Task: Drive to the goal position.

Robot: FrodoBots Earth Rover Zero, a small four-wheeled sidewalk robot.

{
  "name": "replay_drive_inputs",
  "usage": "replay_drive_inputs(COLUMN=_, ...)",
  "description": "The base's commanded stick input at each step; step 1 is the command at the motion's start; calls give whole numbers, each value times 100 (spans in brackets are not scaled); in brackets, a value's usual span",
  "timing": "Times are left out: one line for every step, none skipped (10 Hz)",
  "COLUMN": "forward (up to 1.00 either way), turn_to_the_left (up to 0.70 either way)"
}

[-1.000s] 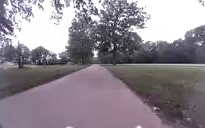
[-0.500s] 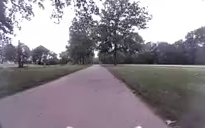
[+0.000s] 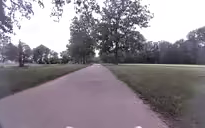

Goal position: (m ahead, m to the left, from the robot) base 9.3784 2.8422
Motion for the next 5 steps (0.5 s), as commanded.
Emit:
replay_drive_inputs(forward=70, turn_to_the_left=9)
replay_drive_inputs(forward=70, turn_to_the_left=1)
replay_drive_inputs(forward=70, turn_to_the_left=1)
replay_drive_inputs(forward=70, turn_to_the_left=1)
replay_drive_inputs(forward=70, turn_to_the_left=1)
